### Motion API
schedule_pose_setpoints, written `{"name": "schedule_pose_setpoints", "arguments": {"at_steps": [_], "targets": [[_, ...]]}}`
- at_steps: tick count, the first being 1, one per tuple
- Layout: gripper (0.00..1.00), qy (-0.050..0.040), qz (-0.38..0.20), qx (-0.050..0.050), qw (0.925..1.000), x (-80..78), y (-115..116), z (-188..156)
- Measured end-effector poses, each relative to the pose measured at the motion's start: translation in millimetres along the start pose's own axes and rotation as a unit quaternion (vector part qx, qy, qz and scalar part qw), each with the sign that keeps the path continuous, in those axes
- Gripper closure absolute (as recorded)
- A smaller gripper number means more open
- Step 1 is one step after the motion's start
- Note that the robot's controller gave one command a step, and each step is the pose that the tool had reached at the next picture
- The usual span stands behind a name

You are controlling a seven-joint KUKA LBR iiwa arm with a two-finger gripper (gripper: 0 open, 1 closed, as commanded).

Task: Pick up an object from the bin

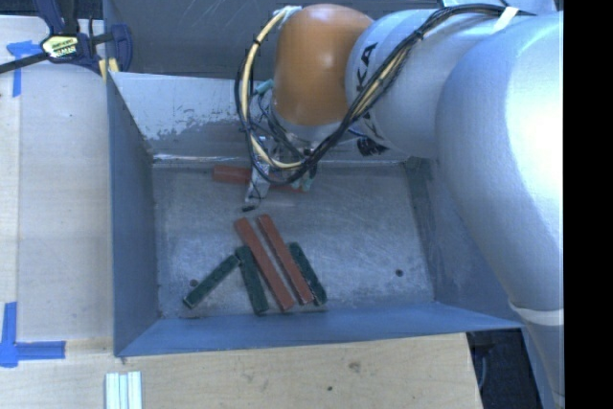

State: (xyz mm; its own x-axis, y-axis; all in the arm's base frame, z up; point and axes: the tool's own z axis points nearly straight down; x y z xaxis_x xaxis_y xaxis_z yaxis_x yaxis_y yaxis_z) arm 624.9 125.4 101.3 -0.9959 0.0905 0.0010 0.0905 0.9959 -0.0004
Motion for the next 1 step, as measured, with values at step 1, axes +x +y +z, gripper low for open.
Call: {"name": "schedule_pose_setpoints", "arguments": {"at_steps": [1], "targets": [[1.00, -0.0021, 0.001, -0.001, 1.0000, -1.1, 0.1, -13.9]]}}
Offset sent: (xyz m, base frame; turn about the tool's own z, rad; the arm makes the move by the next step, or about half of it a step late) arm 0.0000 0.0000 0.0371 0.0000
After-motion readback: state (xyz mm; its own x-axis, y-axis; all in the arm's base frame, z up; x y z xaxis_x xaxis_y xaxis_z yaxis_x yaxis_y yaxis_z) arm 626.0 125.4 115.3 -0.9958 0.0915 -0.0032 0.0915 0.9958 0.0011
